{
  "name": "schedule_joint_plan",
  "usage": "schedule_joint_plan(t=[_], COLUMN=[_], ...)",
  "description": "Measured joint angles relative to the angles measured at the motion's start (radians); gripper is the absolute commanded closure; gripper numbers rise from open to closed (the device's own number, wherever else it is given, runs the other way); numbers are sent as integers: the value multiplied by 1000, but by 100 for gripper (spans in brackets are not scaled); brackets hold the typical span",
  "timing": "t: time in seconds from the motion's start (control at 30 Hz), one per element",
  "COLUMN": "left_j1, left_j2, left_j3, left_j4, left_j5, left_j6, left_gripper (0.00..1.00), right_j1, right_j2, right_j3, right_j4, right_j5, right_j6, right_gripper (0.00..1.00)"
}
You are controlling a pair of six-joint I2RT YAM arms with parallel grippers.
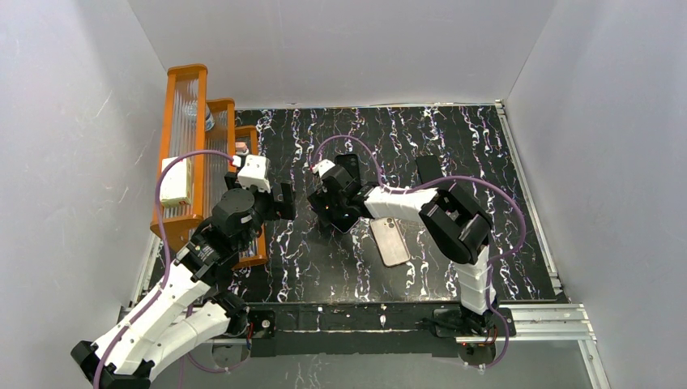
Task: Put the phone into the phone case
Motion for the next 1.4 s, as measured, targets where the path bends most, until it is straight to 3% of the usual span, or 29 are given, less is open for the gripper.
schedule_joint_plan(t=[0.33, 0.73, 1.0, 1.4], left_j1=[0, 0, 0, 0], left_j2=[0, 11, 50, 101], left_j3=[0, -1, -1, 3], left_j4=[0, 0, 2, 6], left_j5=[0, 1, 4, 69], left_j6=[3, 3, -10, -53], left_gripper=[2, 2, 2, 2], right_j1=[15, 19, 19, 19], right_j2=[8, -86, -229, -415], right_j3=[5, -127, -289, -364], right_j4=[2, 27, 2, -47], right_j5=[51, 93, 99, 98], right_j6=[1, 94, 198, 314], right_gripper=[25, 39, 45, 49])
